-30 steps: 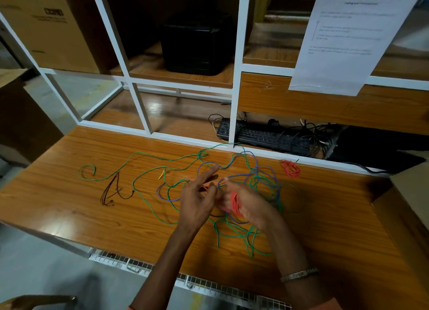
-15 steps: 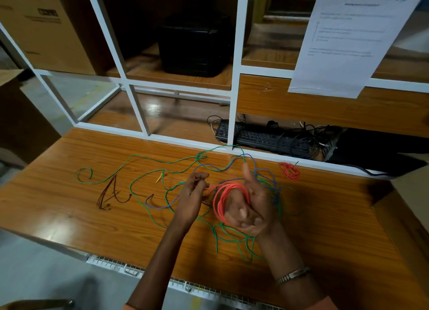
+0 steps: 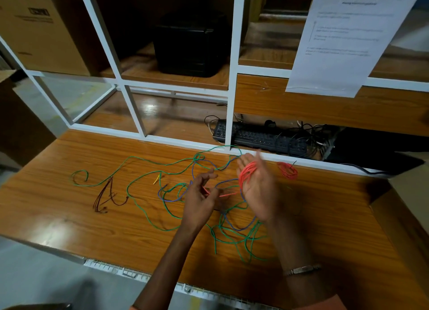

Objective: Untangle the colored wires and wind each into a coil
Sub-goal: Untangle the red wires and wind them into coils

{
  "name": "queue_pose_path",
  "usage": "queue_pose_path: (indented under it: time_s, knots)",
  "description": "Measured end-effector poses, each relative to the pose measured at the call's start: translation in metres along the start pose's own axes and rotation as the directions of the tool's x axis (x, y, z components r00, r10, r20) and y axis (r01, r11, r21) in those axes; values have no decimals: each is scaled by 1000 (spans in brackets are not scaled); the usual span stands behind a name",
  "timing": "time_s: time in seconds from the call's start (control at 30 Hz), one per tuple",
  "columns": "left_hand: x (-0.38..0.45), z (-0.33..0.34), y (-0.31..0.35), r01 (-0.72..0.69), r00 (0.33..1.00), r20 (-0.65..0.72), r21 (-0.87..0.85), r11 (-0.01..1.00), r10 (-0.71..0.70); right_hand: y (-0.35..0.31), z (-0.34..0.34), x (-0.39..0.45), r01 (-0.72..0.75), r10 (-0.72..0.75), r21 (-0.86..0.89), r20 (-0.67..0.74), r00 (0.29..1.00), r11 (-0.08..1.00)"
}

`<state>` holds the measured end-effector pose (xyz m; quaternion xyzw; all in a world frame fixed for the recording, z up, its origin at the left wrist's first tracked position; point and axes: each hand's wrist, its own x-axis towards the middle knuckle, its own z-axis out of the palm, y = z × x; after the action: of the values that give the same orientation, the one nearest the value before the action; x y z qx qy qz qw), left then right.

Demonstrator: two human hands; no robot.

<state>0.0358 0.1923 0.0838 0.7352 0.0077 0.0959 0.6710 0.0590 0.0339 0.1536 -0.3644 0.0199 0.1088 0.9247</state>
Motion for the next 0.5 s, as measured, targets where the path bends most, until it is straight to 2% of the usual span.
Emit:
queue_pose_path:
  time_s: [0.03,0.07,0.1,0.13,0.23,0.33,0.5]
  knots:
    - [0,2,2,-49,999,23,-1,999,49,8,-4,0,-55,48,-203,-39,998,978]
    - [0,4,5,-90,995,50,2,996,90,15,-8,-1,-130,140,-413,-7,990,902]
    - [-1,6,7,-114,990,79,12,993,113,22,-11,-3,-197,260,-570,29,965,797]
    - [-1,7,10,-120,987,108,20,993,118,28,-13,-7,-245,363,-657,46,931,713]
    - [0,5,6,-125,986,120,50,991,119,32,-10,-13,-349,505,-732,-8,863,585]
    - [7,-5,0,-65,997,40,44,997,63,21,-8,-17,-368,559,-837,-93,824,404]
    - [16,-15,-1,1,1000,28,-25,1000,-1,8,-8,-25,-282,689,-879,69,722,383]
